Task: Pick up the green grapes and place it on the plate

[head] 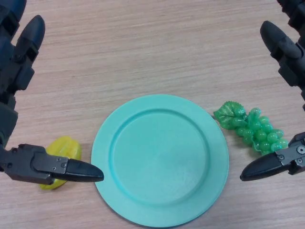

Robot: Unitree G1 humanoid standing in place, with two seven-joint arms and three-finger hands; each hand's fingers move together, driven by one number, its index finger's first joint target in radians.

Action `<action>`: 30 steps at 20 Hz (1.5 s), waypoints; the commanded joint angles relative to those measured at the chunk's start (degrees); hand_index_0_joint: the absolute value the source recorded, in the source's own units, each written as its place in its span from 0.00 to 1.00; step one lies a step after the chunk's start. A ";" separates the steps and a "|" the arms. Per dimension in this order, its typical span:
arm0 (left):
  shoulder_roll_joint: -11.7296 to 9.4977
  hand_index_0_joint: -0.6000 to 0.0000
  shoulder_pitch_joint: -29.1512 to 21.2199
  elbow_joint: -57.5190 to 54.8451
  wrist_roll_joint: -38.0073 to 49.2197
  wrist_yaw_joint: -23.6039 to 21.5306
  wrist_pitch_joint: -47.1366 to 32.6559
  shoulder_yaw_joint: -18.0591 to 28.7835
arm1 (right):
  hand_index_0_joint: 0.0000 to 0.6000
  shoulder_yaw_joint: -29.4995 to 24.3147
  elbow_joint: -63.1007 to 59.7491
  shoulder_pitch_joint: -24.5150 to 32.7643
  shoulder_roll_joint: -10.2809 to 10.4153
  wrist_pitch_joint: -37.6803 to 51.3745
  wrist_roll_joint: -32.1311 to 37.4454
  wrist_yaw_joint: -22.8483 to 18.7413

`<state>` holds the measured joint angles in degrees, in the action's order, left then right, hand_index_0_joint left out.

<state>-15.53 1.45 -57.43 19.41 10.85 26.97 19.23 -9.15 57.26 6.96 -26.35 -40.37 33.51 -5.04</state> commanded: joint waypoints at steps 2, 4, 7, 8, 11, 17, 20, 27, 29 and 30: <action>-1.72 1.00 -1.31 -1.82 -1.42 0.43 -6.37 3.73 | 0.00 -4.54 2.74 2.00 -0.58 7.43 -0.01 -0.63; -1.66 1.00 -1.36 -1.83 -1.02 0.45 -6.28 3.97 | 0.00 -4.10 2.74 2.04 -0.37 7.64 -1.49 0.14; -1.56 1.00 -0.98 -2.02 -0.65 0.42 -6.35 4.38 | 0.00 -3.55 2.74 1.64 -0.69 8.27 -2.14 0.87; -1.50 1.00 -0.88 -1.97 -0.55 0.47 -6.36 4.42 | 0.00 -3.46 2.74 1.53 -0.27 8.10 -2.76 1.43; -1.78 1.00 -1.15 -0.80 -1.49 0.65 -7.31 4.55 | 0.00 -3.72 2.74 2.42 0.95 6.67 -3.57 2.19; -1.12 1.00 -0.22 6.50 -5.41 1.70 -15.34 4.30 | 0.00 -0.06 -8.22 3.33 6.90 11.34 -19.17 10.71; -0.06 1.00 1.20 10.40 -8.84 2.11 -19.78 3.03 | 0.00 1.66 -19.00 3.36 8.92 19.02 -26.71 12.60; -0.06 1.00 1.07 11.98 -10.85 0.85 -20.26 2.15 | 0.00 3.91 -38.37 2.98 10.07 32.15 -39.49 10.03; 0.03 1.00 1.14 12.20 -10.90 0.86 -20.25 2.03 | 0.00 4.42 -43.63 3.03 10.22 34.77 -43.26 8.17; 0.05 1.00 1.03 12.31 -11.03 0.57 -19.96 1.76 | 0.00 4.83 -46.82 2.85 10.44 35.92 -44.89 7.14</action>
<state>-13.89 3.61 -43.03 9.33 12.65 15.33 18.71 -2.26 7.33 8.18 -14.82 -13.20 -11.22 5.15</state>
